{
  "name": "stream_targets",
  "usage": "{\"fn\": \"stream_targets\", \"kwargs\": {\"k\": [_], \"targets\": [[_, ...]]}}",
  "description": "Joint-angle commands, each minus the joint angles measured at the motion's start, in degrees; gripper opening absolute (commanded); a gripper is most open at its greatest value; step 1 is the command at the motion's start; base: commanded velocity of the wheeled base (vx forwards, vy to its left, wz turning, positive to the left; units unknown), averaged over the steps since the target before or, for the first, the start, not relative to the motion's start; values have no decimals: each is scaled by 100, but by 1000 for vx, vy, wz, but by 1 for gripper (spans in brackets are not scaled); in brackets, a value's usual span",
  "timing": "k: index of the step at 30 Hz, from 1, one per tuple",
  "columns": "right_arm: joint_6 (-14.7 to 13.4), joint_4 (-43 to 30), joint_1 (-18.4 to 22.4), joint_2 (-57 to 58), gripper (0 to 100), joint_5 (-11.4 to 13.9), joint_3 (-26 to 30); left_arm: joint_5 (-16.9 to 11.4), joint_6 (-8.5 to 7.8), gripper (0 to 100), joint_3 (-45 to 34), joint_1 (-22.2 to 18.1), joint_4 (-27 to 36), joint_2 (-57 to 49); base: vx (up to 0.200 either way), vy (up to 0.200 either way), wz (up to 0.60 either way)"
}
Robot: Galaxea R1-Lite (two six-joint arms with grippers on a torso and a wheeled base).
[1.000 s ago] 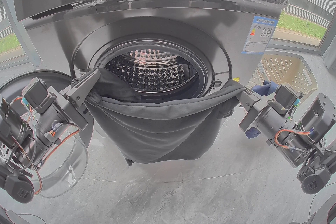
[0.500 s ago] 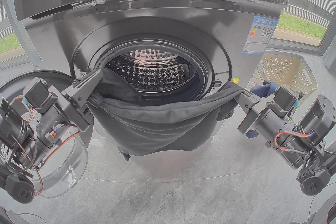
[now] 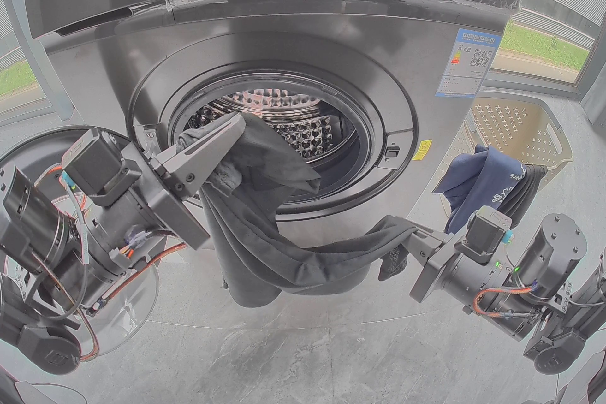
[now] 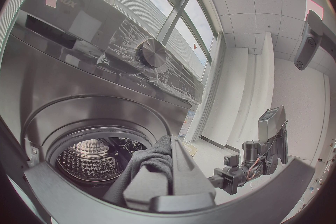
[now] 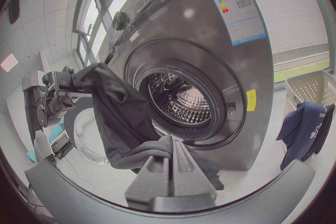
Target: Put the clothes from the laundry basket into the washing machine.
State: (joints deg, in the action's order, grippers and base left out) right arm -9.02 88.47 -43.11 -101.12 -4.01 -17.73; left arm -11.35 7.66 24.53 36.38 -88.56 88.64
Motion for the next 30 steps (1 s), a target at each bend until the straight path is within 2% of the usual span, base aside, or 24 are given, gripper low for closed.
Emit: {"fn": "stream_targets", "kwargs": {"k": [1,2,6,12,15,20,30], "targets": [[-73,13,-75,-241,0,6,103,1,-10,0,202,124,-3,171,0,0,0],[-82,13,-110,-250,100,-3,120,1,-18,0,254,142,-3,180,0,0,0],[-170,-5,-207,-364,100,-30,138,1,-45,0,465,194,67,189,0,0,0],[-73,-66,-312,-865,100,-30,111,10,-142,0,527,159,234,189,0,0,0],[-21,-58,-374,-1155,100,-12,-73,28,-265,0,518,115,243,207,0,0,0],[-12,-66,-515,-1551,100,-21,-284,318,-291,0,597,-78,217,400,0,0,0],[-73,-66,-339,-2017,100,-109,-47,458,-309,0,632,-87,252,444,0,0,0]]}}
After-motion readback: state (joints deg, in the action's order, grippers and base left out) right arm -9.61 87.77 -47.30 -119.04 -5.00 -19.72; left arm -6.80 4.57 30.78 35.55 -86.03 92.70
